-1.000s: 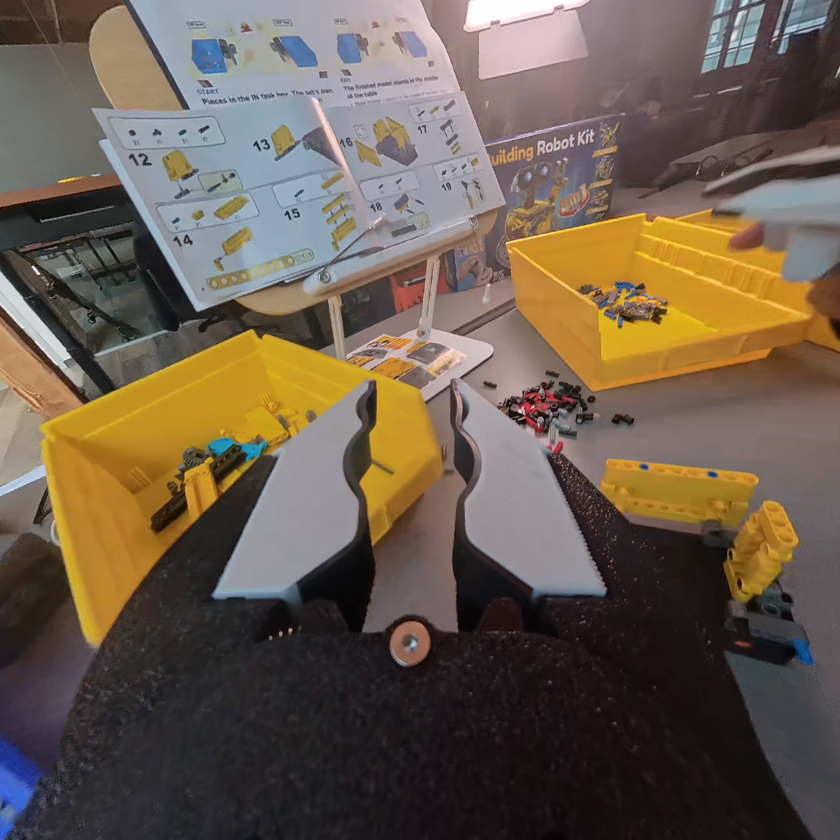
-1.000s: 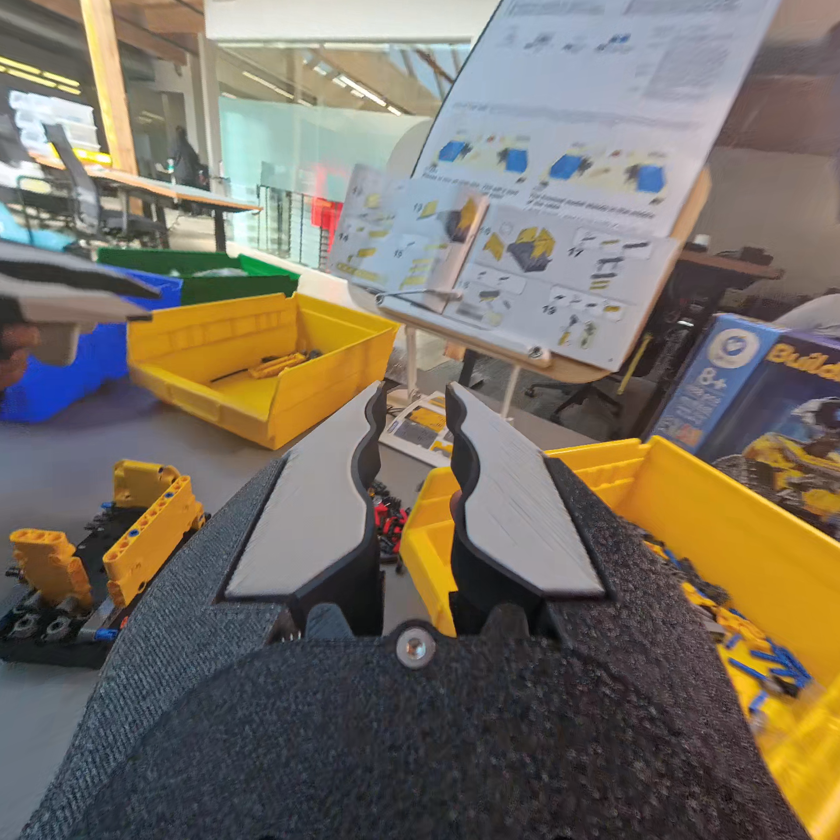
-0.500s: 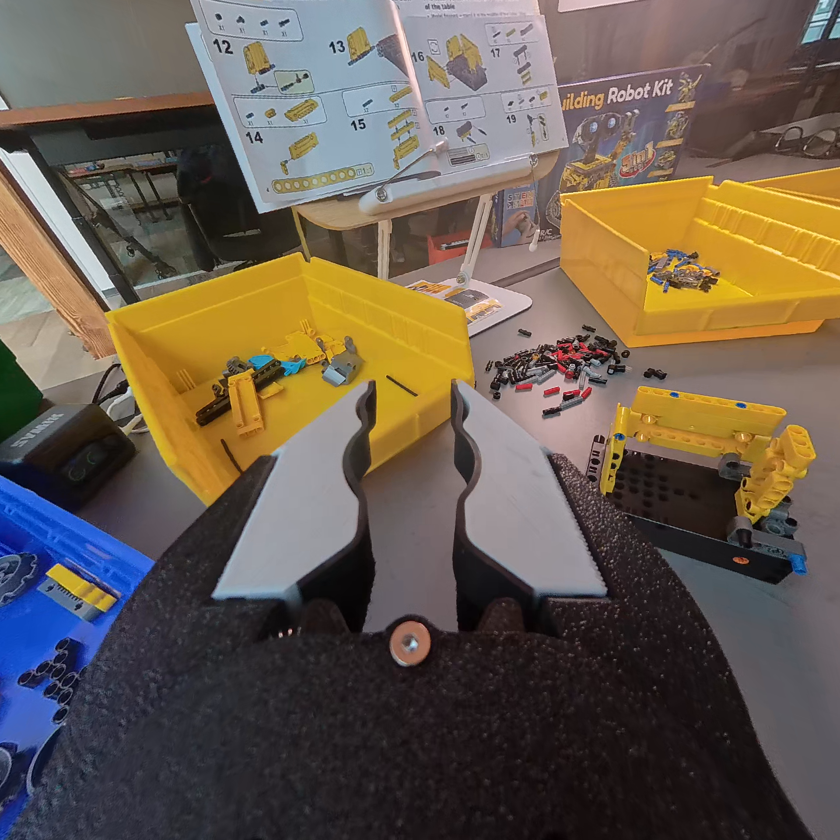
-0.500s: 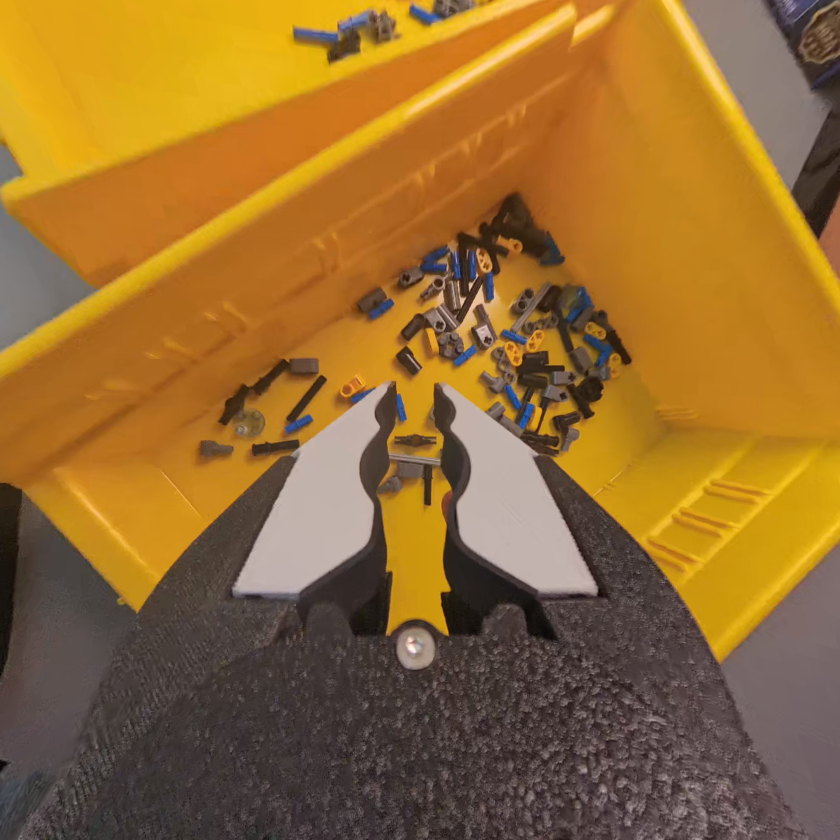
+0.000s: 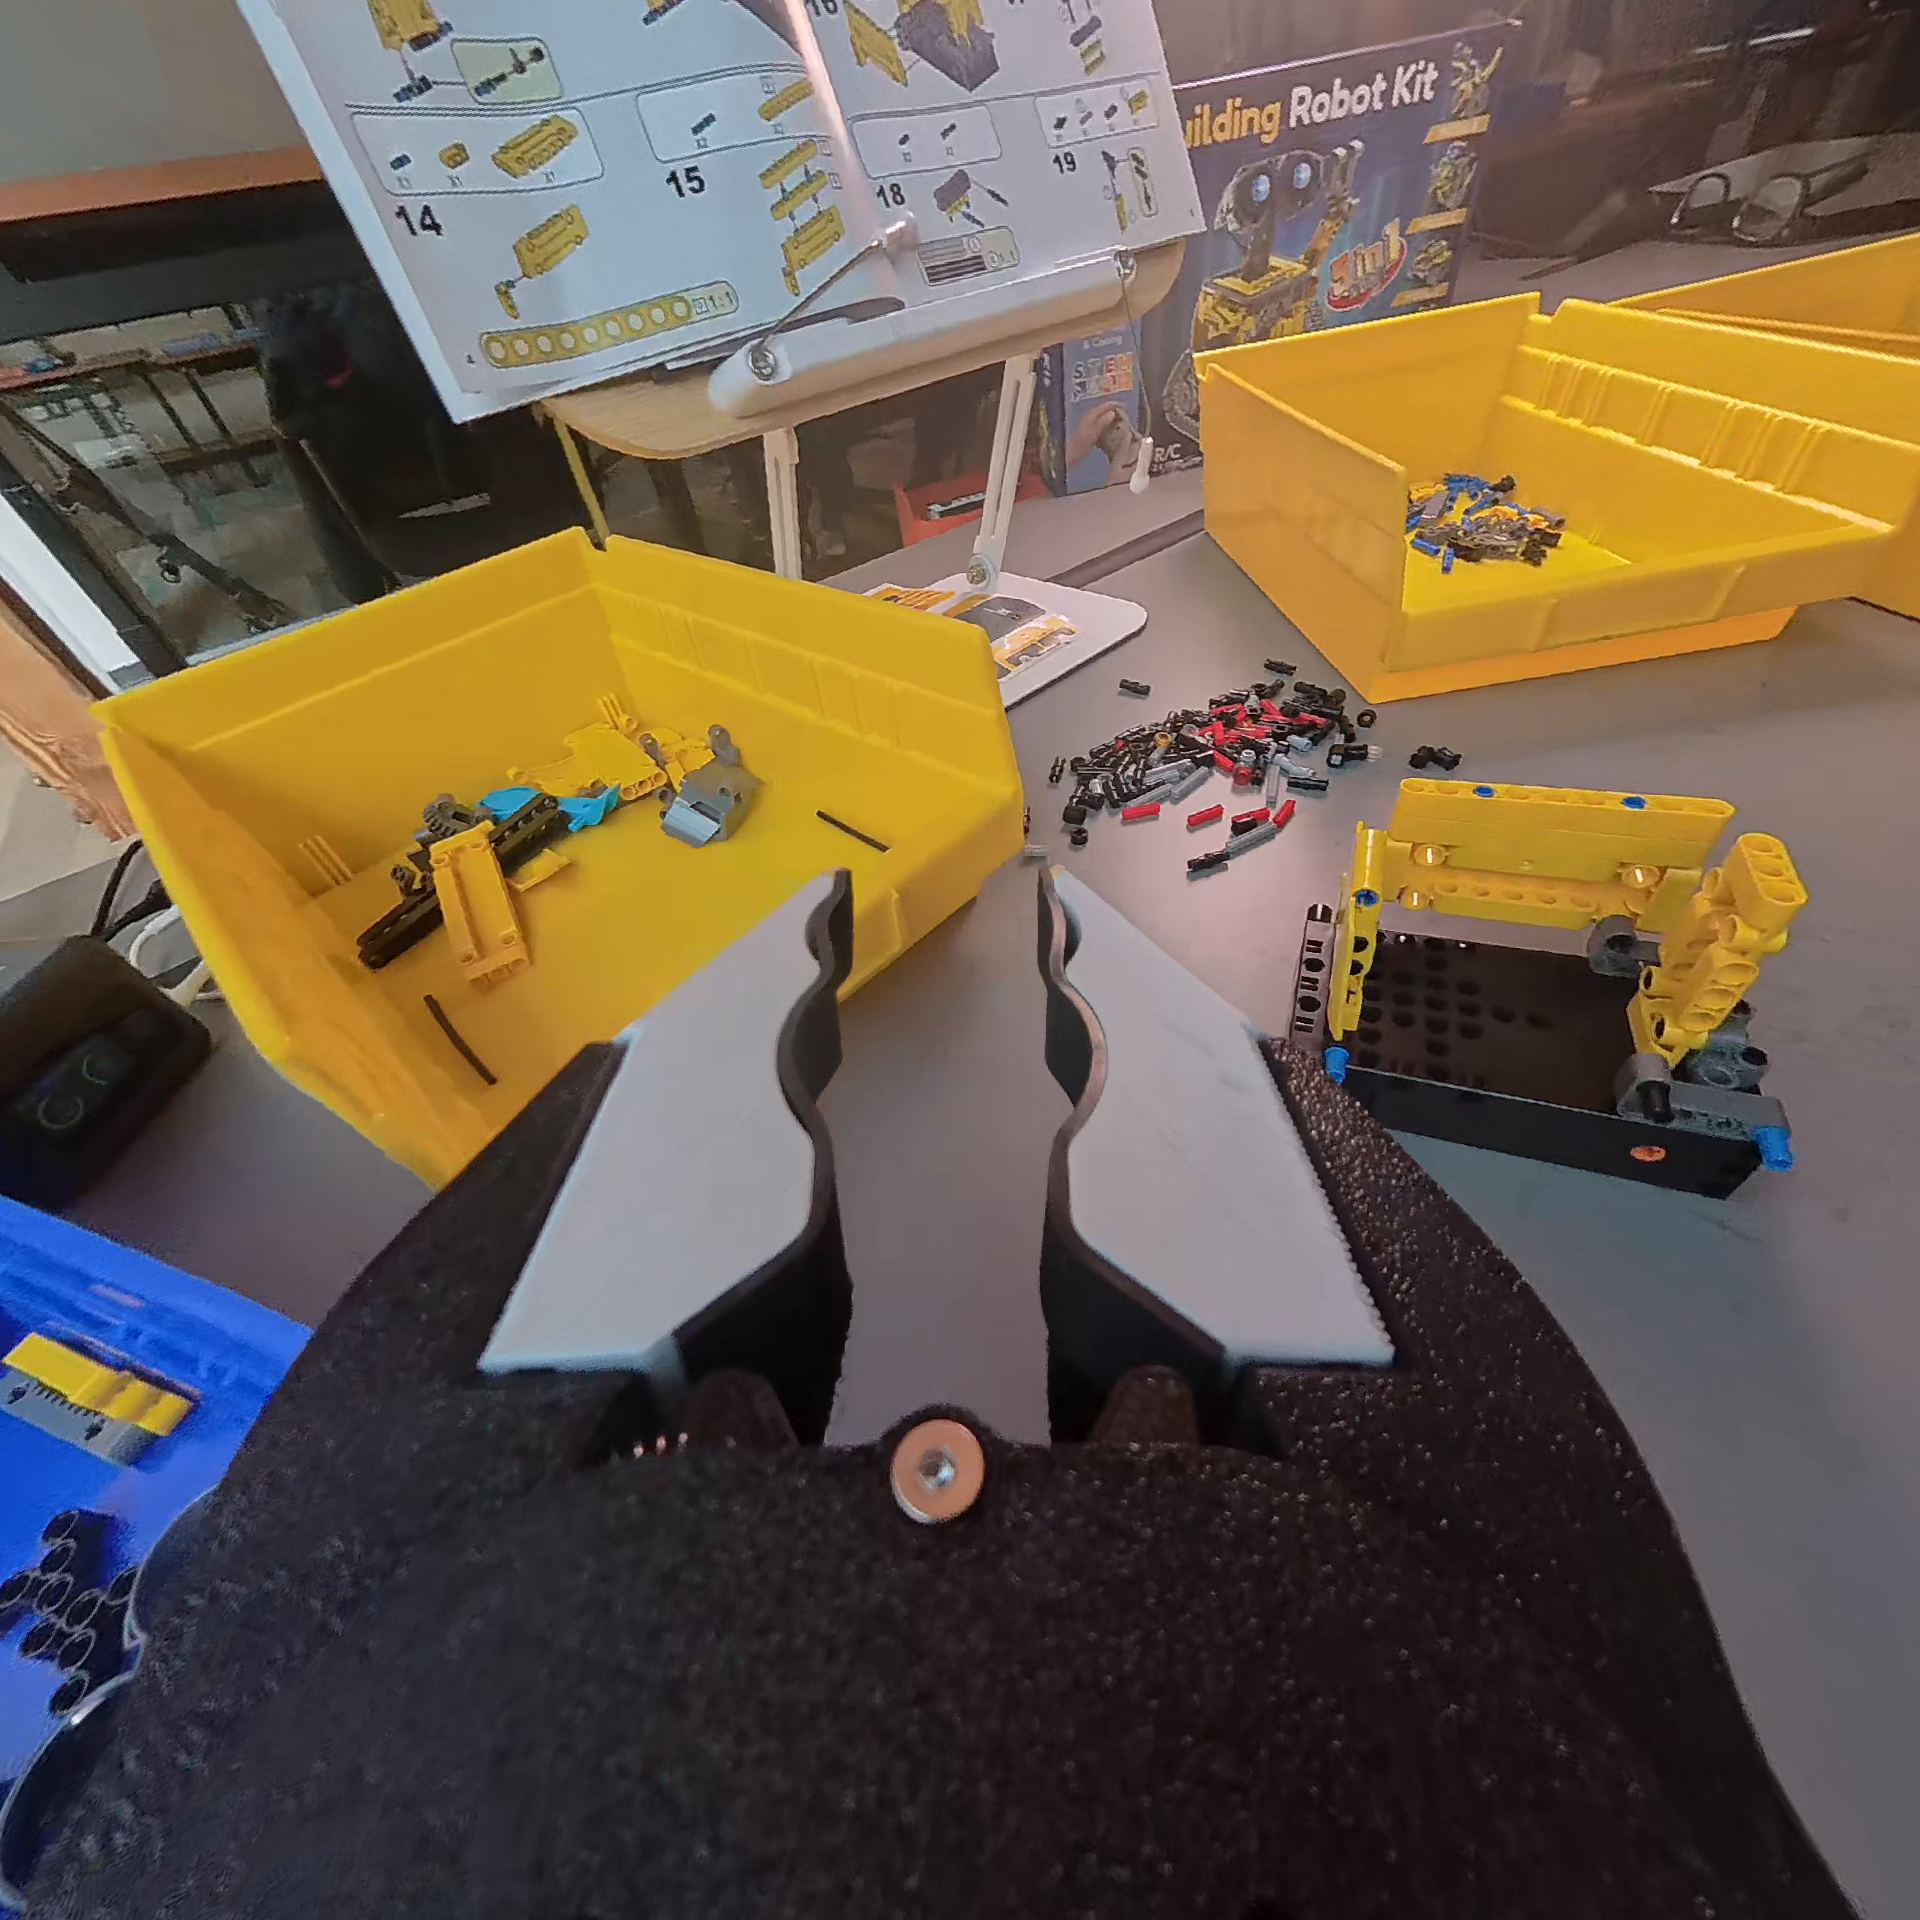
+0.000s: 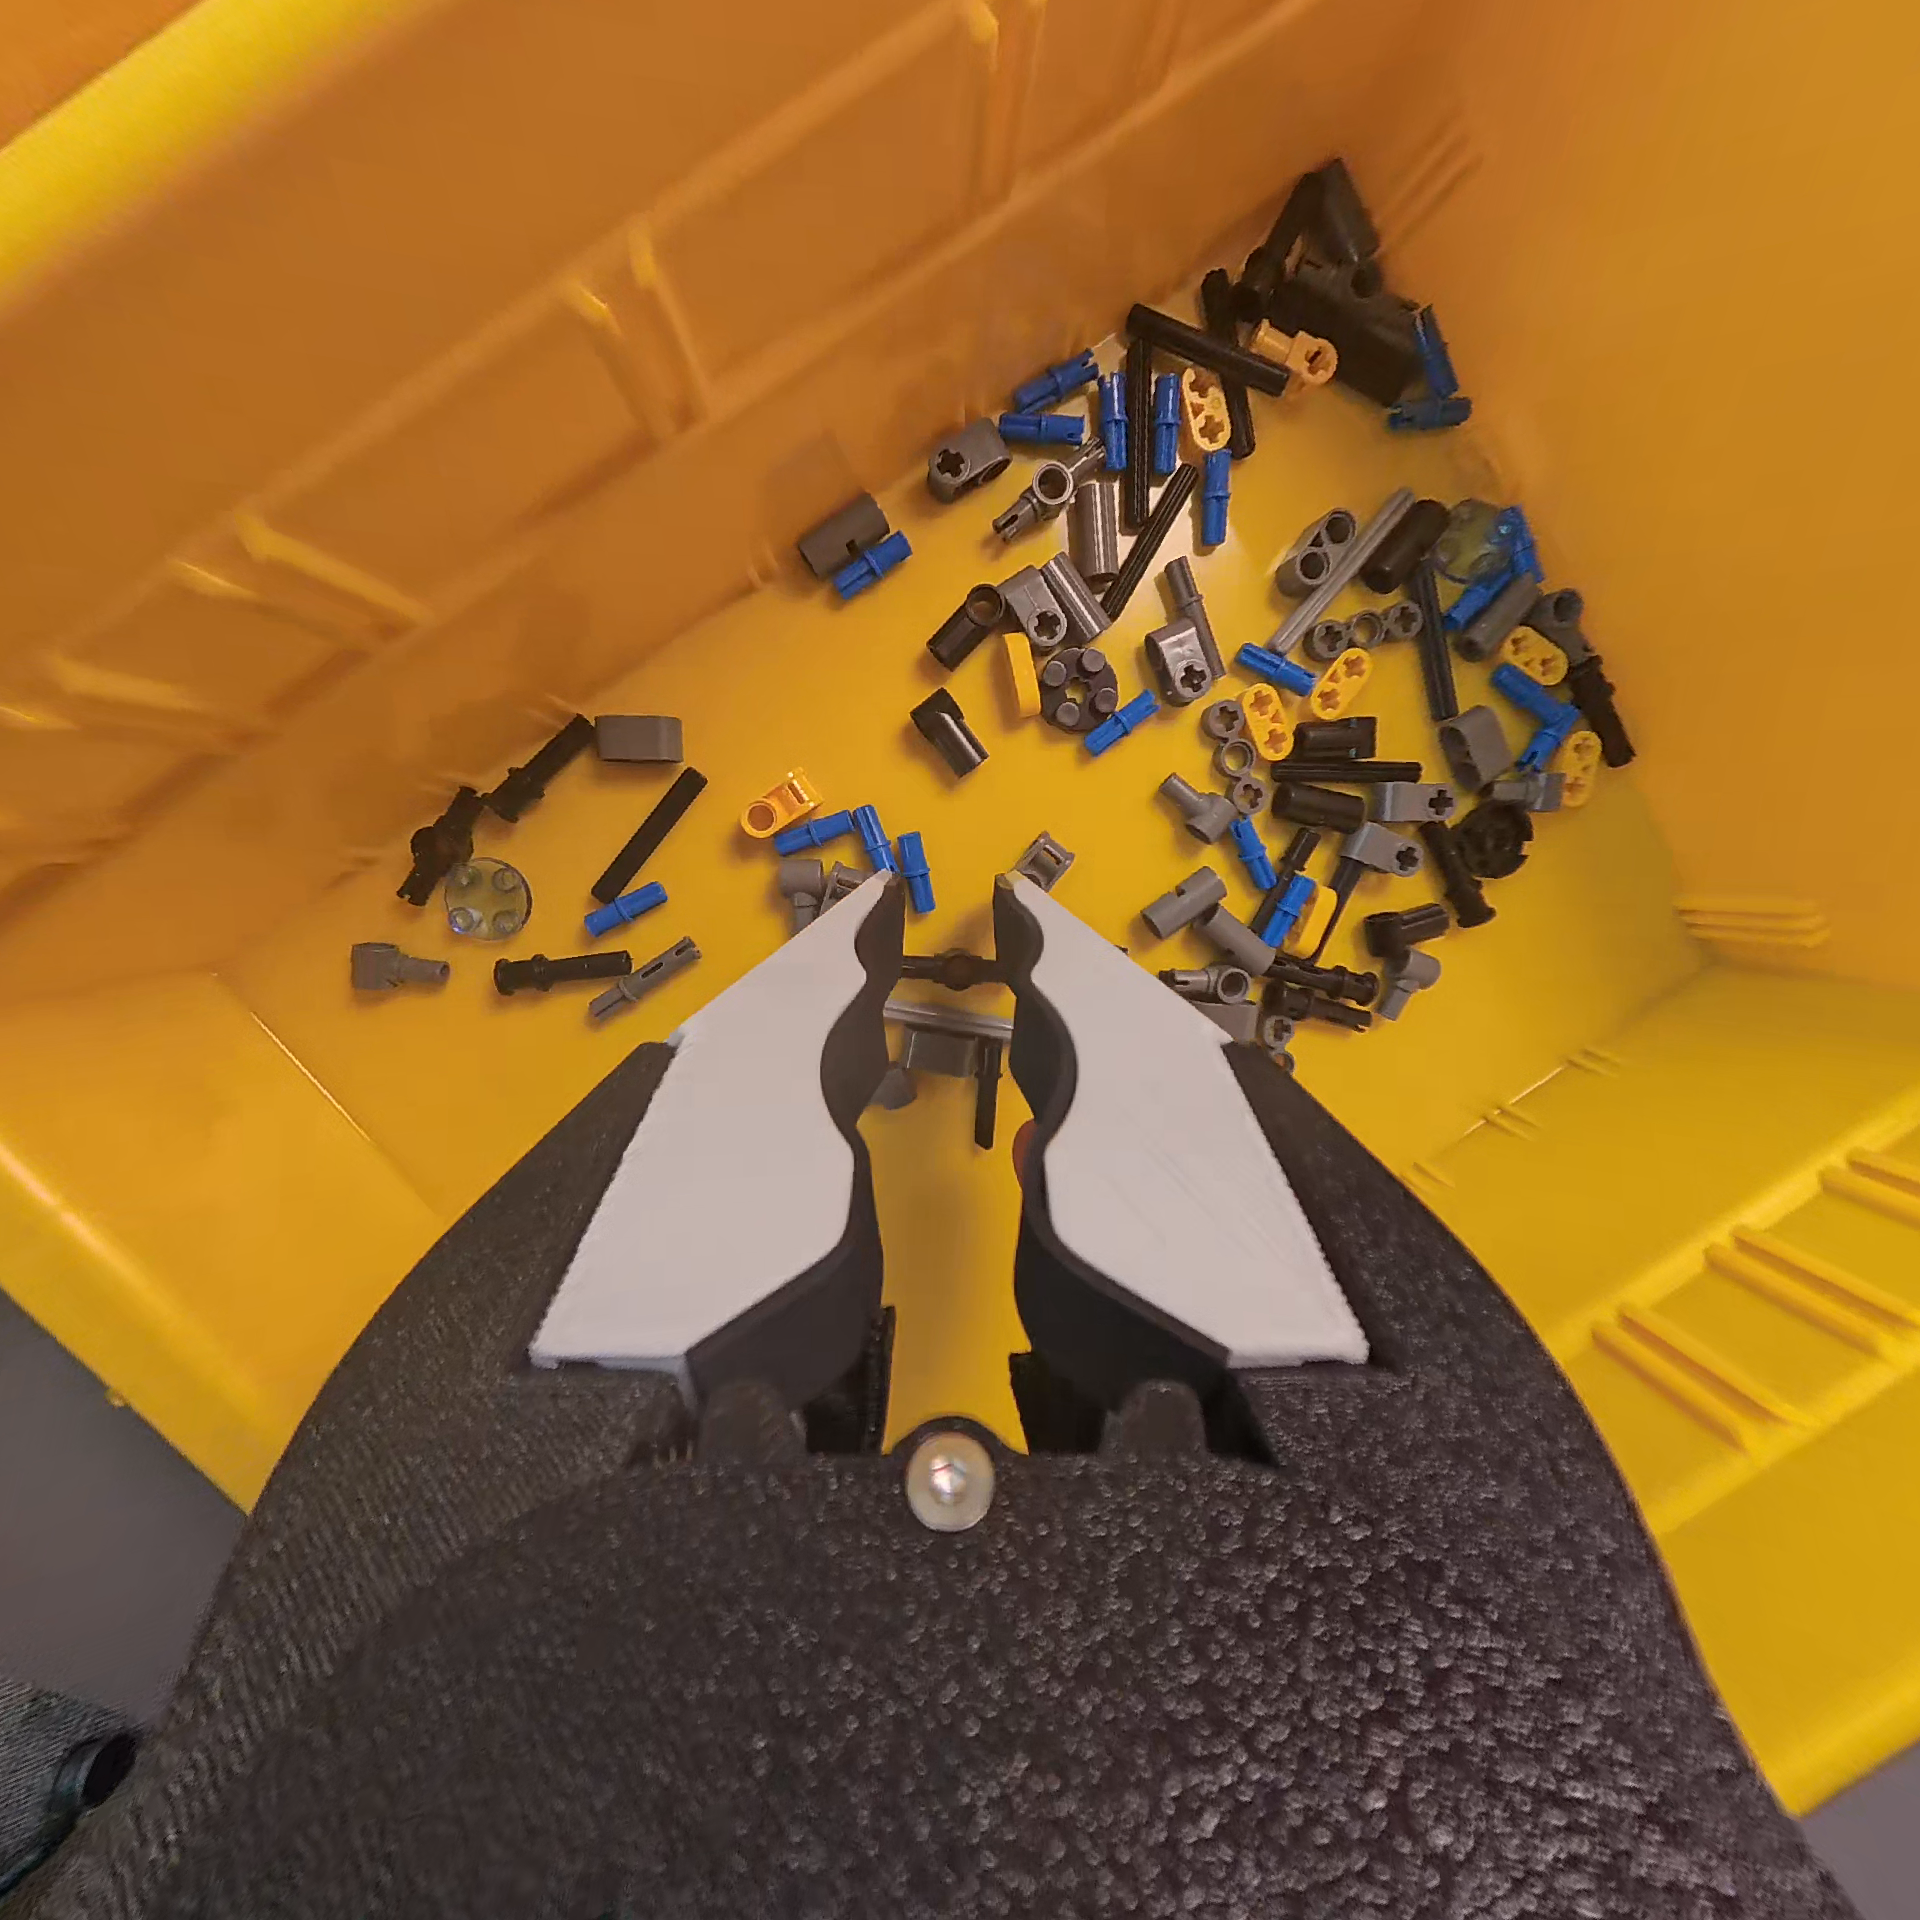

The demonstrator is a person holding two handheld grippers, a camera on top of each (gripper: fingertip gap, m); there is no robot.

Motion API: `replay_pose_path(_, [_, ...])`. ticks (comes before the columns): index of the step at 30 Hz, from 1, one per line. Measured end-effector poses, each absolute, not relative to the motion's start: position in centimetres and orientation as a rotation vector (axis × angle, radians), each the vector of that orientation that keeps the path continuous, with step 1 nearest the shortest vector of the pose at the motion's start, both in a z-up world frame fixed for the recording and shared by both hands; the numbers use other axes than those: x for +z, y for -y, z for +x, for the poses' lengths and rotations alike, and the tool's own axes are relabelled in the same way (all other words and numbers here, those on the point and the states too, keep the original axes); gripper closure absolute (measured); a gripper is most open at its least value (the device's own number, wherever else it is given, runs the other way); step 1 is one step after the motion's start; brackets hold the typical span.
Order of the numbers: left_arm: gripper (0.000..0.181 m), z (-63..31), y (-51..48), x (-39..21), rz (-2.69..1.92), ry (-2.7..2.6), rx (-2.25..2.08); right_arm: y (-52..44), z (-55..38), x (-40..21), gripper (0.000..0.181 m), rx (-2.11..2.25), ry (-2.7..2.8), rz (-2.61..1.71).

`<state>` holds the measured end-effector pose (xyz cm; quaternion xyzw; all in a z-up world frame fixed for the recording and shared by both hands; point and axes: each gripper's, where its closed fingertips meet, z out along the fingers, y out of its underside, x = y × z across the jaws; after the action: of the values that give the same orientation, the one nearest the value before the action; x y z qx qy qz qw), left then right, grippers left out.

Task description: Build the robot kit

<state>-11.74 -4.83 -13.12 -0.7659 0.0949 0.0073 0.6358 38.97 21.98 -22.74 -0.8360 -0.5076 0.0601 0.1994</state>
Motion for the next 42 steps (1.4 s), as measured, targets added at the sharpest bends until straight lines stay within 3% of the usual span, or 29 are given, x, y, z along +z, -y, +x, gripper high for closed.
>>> replay_pose_path(8, [0.142,-10.5,4.6,-14.6,-1.805,-0.282,-0.029,-21.5,38.5,-23.2,0.164,0.051,1.704,-2.129])
replay_pose_path(19, [0.142,-10.2,4.5,-15.1,-1.827,-0.291,-0.041,-21.4,38.7,-23.6,0.172,0.299,1.770,-2.300])
replay_pose_path(42, [0.142,-8.5,4.7,-15.9,-1.852,-0.358,-0.104,-21.6,39.6,-23.2,0.178,0.268,1.810,-2.329])
